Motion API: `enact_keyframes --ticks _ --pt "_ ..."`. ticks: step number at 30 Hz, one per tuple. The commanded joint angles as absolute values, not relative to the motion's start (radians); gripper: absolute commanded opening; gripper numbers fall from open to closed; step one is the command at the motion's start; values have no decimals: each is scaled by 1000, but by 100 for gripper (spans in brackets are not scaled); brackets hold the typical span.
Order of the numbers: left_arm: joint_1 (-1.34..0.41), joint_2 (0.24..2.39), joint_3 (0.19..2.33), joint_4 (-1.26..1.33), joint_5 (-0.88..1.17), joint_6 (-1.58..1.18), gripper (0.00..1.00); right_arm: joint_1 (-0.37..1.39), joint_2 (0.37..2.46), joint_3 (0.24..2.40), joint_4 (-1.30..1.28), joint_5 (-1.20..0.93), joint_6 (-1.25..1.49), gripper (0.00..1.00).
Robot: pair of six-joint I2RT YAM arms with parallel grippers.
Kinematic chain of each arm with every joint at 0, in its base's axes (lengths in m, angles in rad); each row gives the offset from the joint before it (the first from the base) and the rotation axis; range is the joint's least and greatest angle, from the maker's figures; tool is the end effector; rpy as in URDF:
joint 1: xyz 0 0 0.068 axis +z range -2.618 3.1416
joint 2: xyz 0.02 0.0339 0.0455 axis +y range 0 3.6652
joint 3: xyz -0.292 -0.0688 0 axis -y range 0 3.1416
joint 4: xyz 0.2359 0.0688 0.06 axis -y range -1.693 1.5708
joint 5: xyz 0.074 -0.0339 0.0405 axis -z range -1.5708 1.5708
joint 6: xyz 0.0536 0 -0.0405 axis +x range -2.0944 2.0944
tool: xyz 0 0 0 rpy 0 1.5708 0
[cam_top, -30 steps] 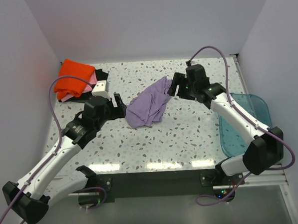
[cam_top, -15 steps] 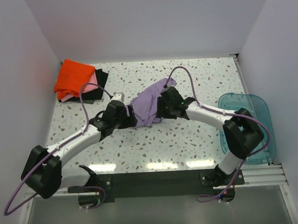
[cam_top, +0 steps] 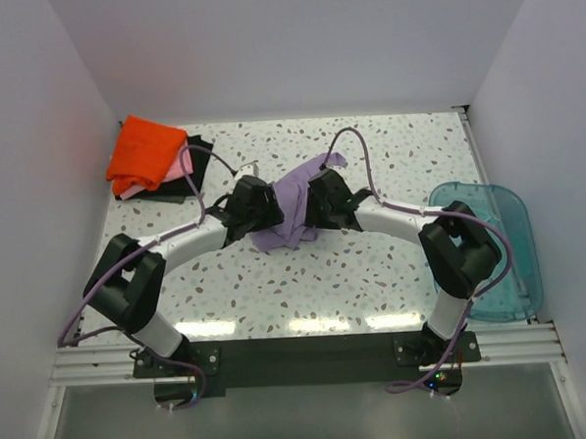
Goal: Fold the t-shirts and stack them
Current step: Flatten the tshirt out
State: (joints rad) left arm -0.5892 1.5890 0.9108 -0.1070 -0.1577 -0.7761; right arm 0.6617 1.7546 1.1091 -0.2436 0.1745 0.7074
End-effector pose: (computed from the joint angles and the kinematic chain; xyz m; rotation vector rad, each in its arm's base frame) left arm 0.2844 -0.1800 0.2144 -0.3015 2.3771 -0.4791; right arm 0.3038 0.2248 0.2081 0.1336 2.4776 0.3882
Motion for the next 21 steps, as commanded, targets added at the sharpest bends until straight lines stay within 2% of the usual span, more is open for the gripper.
enact_keyframes --ticks 1,9,15,17,18,21 --pt "-583 1615 982 -58 -216 -804 64 660 1779 1144 -184 213 726 50" --pt "-581 1692 1045 -94 -275 -792 50 660 1813 1164 -179 236 724 50" --pt "-574 1704 1088 -136 -314 -762 28 660 1847 1186 -170 226 732 50" --pt "-568 1707 1101 -153 -321 -753 25 660 1853 1184 -164 222 738 49" --pt "-563 1707 1104 -159 -322 -749 21 660 1858 1181 -163 222 739 48" --pt "-557 1709 1109 -172 -325 -742 16 660 1868 1178 -164 222 747 36"
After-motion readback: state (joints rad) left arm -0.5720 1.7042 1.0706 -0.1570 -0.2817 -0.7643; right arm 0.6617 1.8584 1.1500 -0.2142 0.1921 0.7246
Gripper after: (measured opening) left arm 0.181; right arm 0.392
